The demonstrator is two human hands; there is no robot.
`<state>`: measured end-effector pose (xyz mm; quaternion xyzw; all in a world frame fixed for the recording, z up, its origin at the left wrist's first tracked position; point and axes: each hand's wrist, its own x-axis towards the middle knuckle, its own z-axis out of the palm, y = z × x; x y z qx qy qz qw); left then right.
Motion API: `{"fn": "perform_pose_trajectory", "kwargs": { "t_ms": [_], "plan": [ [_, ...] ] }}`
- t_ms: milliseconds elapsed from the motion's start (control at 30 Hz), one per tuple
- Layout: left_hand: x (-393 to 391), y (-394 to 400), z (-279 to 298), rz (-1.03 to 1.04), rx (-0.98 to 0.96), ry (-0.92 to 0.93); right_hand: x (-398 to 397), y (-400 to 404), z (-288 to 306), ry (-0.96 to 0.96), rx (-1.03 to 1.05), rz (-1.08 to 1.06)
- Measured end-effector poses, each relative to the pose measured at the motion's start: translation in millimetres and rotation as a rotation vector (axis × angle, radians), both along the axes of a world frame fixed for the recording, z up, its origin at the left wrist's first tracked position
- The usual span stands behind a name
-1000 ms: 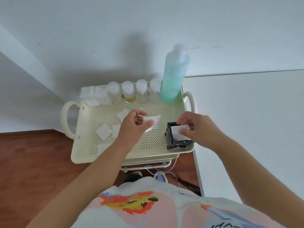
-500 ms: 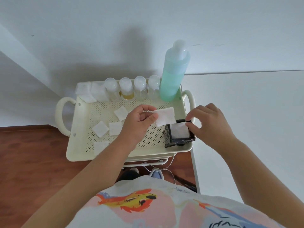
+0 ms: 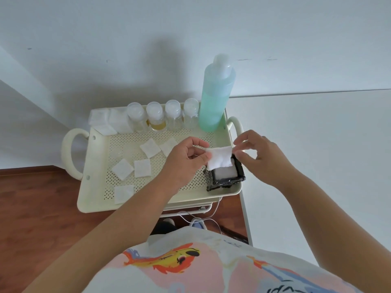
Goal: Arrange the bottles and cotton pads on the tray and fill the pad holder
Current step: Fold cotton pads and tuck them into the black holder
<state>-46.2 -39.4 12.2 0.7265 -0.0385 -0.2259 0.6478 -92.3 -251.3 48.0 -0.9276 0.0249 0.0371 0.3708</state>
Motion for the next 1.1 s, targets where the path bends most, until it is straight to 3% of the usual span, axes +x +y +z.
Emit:
{"fn": "perform_pose_trajectory", "kwargs": {
  "t_ms": [200, 500, 667, 900, 1100],
  "plan": [
    [-2.4, -11.1, 1.2, -0.05, 0.103, -0.061, -8.5, 6.4, -3.2, -0.009, 0.017, -0.024],
    [6.8, 15.8, -6.2, 0.058, 0.228, -0.124, -13.0, 17.7, -20.5, -0.044, -0.515, 0.128],
    [4.8, 36.4, -16.4, 0.094, 0.25, -0.096, -9.5, 18.0, -22.9, 0.01, -0.519, 0.157],
    [-0.5, 67.9, -35.7, 0.153, 0.26, 0.002, -13.3, 21.2, -13.6, -0.243, -0.517, 0.057],
    [5.0, 104.4, -54.5, 0.3, 0.198, 0.139, -9.3, 35.9, -19.5, -0.124, -0.617, 0.187]
  ]
}}
